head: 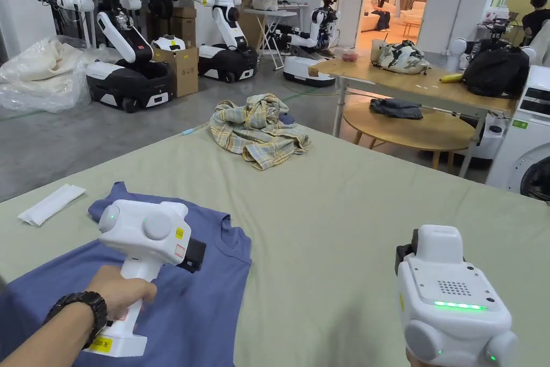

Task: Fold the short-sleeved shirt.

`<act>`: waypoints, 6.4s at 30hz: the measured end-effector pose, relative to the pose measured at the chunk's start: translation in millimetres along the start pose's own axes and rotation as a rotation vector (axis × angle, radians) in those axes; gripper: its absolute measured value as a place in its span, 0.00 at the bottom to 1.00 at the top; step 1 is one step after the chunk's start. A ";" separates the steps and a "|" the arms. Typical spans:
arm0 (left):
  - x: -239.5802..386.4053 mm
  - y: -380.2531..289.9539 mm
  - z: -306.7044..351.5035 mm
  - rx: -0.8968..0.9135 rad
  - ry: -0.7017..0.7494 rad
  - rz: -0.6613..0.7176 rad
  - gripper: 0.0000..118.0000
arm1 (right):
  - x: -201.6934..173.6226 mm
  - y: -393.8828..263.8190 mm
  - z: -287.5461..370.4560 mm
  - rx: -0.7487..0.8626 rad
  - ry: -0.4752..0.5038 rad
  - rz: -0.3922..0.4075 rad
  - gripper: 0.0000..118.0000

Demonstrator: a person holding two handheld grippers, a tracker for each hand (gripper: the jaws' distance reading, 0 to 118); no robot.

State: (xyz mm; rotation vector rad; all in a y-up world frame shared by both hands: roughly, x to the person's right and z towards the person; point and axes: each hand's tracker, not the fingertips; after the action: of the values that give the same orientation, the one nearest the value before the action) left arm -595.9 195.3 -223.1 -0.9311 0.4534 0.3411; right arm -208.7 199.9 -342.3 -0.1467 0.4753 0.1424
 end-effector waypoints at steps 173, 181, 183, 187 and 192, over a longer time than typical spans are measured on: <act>246.8 -73.5 23.3 0.023 -0.353 -0.243 0.00 | 337.1 -107.6 129.2 -0.505 -0.341 -0.252 0.03; 233.5 -6.8 86.7 0.215 -0.364 -0.207 0.00 | 351.7 -35.5 142.8 -0.353 -0.331 -0.257 0.03; 227.5 12.0 102.9 0.265 -0.344 -0.203 0.00 | 355.5 -18.2 144.0 -0.321 -0.320 -0.269 0.03; 213.3 48.8 135.0 0.343 -0.339 -0.177 0.00 | 362.9 19.4 146.2 -0.266 -0.314 -0.266 0.03; 208.6 92.9 169.2 0.413 -0.333 -0.167 0.00 | 358.0 73.9 142.1 -0.188 -0.302 -0.235 0.03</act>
State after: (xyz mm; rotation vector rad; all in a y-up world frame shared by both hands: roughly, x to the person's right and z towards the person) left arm -423.2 404.9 -306.8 -0.4912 0.1280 0.2314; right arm 156.7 333.5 -391.7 -0.3582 0.1403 -0.0228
